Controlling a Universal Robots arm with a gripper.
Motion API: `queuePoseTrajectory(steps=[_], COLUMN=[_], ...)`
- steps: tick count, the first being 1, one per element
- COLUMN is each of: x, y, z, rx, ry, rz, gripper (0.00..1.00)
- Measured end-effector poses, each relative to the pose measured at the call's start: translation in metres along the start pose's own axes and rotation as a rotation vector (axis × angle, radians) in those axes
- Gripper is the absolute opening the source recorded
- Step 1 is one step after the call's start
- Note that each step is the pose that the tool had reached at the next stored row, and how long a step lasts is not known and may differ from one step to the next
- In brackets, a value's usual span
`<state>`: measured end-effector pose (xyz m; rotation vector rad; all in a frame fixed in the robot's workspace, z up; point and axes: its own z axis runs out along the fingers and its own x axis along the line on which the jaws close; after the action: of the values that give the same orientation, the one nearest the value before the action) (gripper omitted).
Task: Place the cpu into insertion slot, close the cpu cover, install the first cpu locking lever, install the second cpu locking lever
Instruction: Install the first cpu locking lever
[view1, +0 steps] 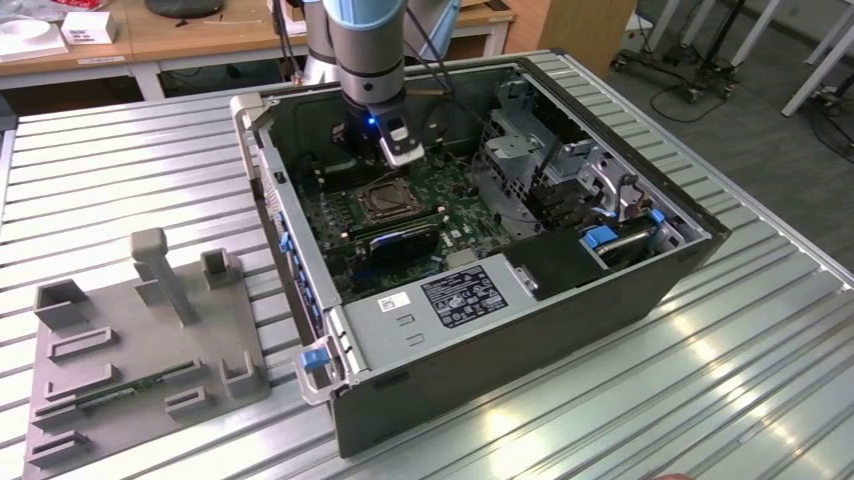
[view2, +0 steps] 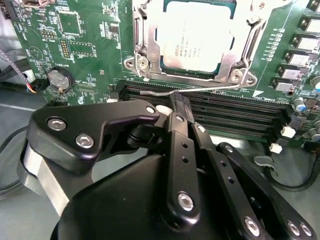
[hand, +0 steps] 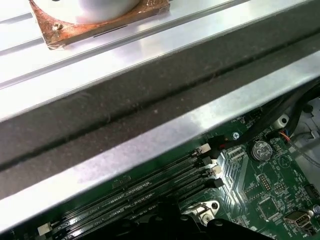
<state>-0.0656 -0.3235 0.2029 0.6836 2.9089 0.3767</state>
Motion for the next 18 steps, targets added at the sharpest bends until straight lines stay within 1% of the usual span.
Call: queuePoseTrajectory(steps=[5, 18], x=[0.0003, 0.0005], y=[-0.0010, -0.0019], z=[0.0035, 0.0067], rx=[-0.0010, 0.0216], ry=[-0.0032, -0.0140], rz=[-0.001, -0.005], gripper=[0.11, 0.11])
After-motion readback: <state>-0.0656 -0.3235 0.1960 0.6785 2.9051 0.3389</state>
